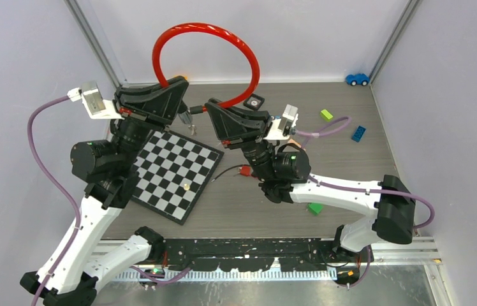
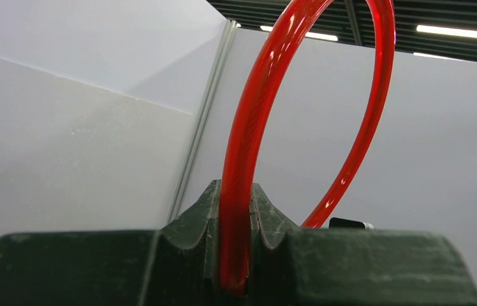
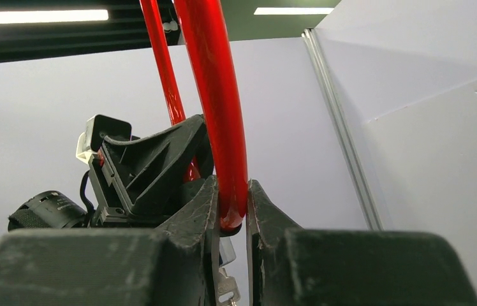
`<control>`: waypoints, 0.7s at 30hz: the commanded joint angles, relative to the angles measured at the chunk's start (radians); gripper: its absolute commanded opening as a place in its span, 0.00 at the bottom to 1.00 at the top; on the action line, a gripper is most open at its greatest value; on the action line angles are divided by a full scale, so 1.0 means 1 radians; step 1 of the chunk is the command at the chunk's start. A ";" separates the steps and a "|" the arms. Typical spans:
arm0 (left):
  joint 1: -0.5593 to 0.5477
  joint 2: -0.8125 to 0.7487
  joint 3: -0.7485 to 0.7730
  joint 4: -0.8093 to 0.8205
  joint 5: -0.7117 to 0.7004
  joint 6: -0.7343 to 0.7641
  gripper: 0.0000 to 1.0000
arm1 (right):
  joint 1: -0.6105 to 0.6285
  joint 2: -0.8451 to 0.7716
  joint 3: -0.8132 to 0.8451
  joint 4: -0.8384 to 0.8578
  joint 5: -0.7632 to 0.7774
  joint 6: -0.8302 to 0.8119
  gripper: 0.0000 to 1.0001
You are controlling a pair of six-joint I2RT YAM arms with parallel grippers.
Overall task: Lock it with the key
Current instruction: Lock the lock.
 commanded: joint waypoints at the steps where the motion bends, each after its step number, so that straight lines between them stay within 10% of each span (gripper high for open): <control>1: -0.019 -0.007 0.032 0.077 0.074 -0.076 0.00 | -0.023 0.006 0.058 -0.230 -0.119 -0.035 0.01; 21: -0.019 0.008 0.010 0.089 0.073 -0.092 0.00 | -0.086 -0.093 0.176 -0.503 -0.375 -0.036 0.01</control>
